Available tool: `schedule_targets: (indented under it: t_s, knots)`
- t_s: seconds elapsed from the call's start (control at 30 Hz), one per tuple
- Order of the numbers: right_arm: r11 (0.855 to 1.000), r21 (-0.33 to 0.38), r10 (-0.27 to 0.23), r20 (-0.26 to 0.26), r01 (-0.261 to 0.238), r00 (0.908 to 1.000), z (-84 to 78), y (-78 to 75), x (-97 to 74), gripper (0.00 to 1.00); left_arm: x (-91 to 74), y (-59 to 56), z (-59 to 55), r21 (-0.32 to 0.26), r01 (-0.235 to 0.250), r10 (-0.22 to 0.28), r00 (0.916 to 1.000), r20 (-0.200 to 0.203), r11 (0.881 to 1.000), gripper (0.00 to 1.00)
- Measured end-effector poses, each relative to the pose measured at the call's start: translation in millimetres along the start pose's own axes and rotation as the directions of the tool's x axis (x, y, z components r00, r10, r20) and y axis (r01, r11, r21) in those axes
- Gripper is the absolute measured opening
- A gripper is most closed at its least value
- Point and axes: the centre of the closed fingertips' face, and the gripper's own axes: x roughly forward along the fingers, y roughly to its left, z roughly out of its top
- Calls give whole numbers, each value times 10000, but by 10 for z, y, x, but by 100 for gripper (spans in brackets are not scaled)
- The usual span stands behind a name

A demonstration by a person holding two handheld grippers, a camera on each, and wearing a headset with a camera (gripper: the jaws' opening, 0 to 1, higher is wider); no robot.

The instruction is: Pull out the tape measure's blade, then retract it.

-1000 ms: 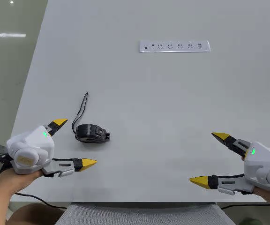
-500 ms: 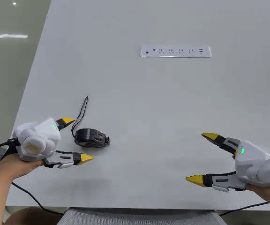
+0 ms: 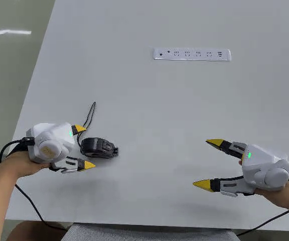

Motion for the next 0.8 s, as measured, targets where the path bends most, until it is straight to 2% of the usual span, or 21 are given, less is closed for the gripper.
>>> schedule_targets:
  t_s: [0.2, 0.33, 0.43, 0.6, 0.8]
  knots:
    - [9994, -208, 272, -43, -273, 9996, 31, -28, 124, 68, 80, 76, -108, 671, 282, -260, 9991, -334, 9974, 52]
    - [9979, -406, 496, -44, -497, 9988, 62, -45, 231, 65, 157, 124, -195, 1213, 639, -566, 9964, -630, 9906, 48]
    - [9969, -501, 605, -58, -607, 9982, 85, -67, 309, 64, 215, 170, -252, 1454, 772, -664, 9948, -774, 9864, 46]
    - [9944, -674, 810, -98, -815, 9967, 119, -88, 443, 61, 287, 170, -310, 1746, 1115, -945, 9902, -1025, 9783, 44]
    - [9910, -834, 1040, -108, -1045, 9945, 155, -105, 625, 59, 299, 106, -256, 1999, 1390, -1172, 9862, -1167, 9699, 41]
